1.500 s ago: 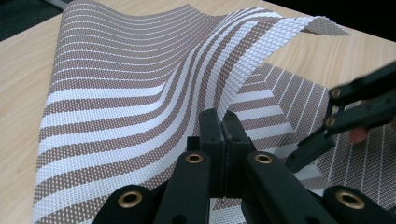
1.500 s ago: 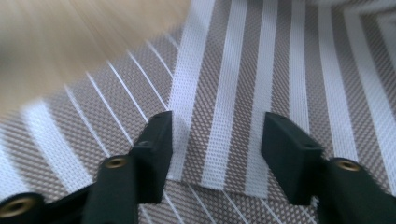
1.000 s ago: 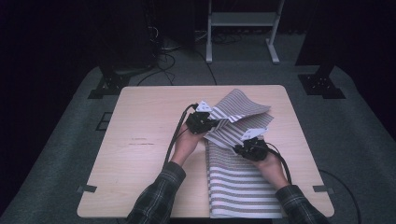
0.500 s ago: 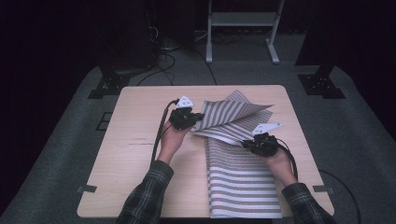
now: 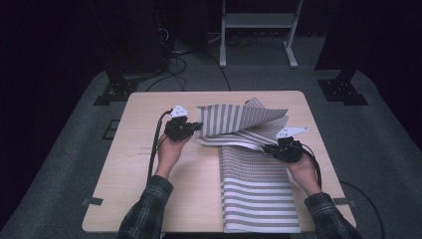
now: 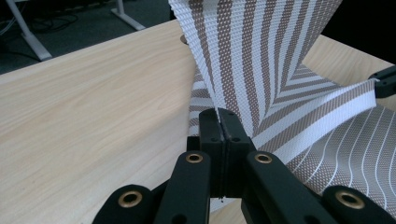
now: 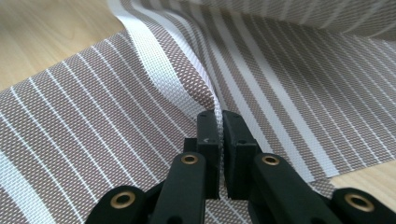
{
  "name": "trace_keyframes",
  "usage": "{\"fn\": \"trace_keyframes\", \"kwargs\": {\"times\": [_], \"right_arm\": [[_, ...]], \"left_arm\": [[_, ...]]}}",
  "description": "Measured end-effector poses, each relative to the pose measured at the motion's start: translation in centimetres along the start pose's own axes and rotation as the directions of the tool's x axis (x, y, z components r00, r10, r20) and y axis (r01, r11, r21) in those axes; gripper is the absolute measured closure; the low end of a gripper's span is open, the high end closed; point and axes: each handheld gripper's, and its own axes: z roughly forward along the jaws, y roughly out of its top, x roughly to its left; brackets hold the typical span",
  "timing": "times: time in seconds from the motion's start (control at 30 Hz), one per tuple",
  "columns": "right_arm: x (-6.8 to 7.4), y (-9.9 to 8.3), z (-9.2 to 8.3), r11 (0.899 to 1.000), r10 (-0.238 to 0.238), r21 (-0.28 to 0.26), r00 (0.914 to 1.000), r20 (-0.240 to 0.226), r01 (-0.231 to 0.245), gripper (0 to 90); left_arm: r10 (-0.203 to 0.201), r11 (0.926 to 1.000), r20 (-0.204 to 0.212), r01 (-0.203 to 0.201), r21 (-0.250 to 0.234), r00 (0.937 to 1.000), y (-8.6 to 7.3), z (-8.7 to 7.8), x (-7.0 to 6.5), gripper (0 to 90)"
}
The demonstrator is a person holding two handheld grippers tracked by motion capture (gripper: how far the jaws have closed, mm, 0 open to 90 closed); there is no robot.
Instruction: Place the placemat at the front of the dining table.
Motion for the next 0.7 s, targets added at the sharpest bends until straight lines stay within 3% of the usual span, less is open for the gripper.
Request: {"fn": "trace_keyframes", "kwargs": {"times": [0.5,0.7], "right_arm": [[-1.6,0.2,-0.8,0.999,0.037,-0.031,0.9989,0.028,-0.036,86.2],[-2.1,0.1,-0.9,0.998,0.045,-0.038,0.998,0.045,-0.043,86.4]], "left_arm": [[-0.03,0.9993,-0.059,0.029,-0.022,0.9978,-1.6,-2.4,1.6,90.0],[-0.035,0.9994,-0.089,0.034,-0.007,0.9954,-2.3,-3.3,1.8,89.2]]}}
